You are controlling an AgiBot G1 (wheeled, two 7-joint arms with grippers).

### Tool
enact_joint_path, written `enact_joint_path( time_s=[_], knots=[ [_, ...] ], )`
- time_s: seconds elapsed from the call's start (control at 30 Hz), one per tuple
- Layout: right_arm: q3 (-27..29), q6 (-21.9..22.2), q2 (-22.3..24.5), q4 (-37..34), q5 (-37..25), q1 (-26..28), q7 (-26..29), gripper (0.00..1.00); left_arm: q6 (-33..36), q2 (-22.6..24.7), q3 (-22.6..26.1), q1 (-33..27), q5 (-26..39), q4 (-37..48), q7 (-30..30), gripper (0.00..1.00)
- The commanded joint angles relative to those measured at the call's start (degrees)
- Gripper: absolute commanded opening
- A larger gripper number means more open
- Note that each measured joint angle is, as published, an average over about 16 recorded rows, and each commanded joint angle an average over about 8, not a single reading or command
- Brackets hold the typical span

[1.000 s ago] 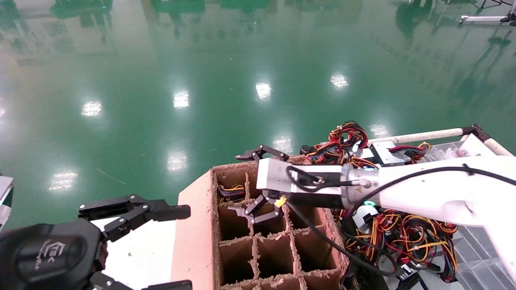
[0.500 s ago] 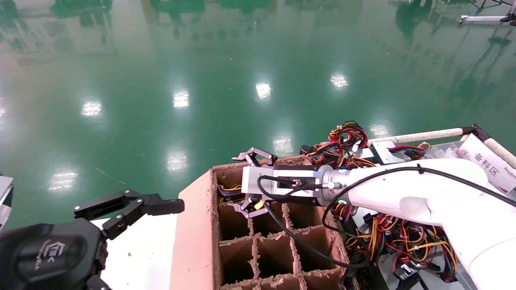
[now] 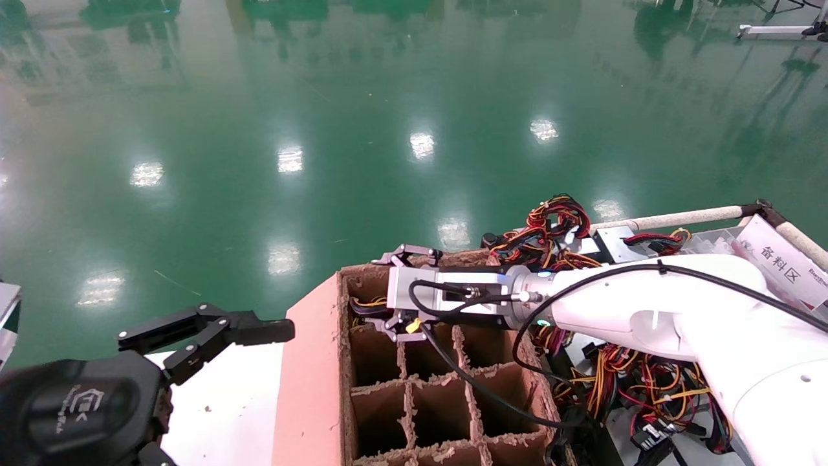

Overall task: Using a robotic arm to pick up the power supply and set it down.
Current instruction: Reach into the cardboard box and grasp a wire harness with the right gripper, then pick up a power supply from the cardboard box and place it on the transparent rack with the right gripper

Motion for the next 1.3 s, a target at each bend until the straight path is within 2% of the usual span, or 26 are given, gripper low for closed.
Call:
enact_joint_path(
  time_s=[0.03, 0.4, 0.97, 1.3],
  knots=[
    [-0.19, 0.07, -0.18, -0.62, 0.14, 0.16, -0.39, 0.00, 0.00, 0.00, 0.00, 0.00, 0.00, 0.00, 0.00, 1.00],
    [-2.49, 1.34, -0.58, -1.49, 0.86, 0.06, -0.14, 0.00, 0.00, 0.00, 0.01, 0.00, 0.00, 0.00, 0.00, 1.00],
    [-7.28, 2.42, -0.77, -0.82, 3.21, -0.23, 3.48, 0.00, 0.00, 0.00, 0.01, 0.00, -0.01, 0.00, 0.01, 1.00],
    [-7.88, 0.28, 0.03, -1.78, 6.65, 1.31, 5.77, 0.00, -0.01, -0.01, 0.02, 0.00, -0.01, 0.00, 0.01, 1.00]
  ],
)
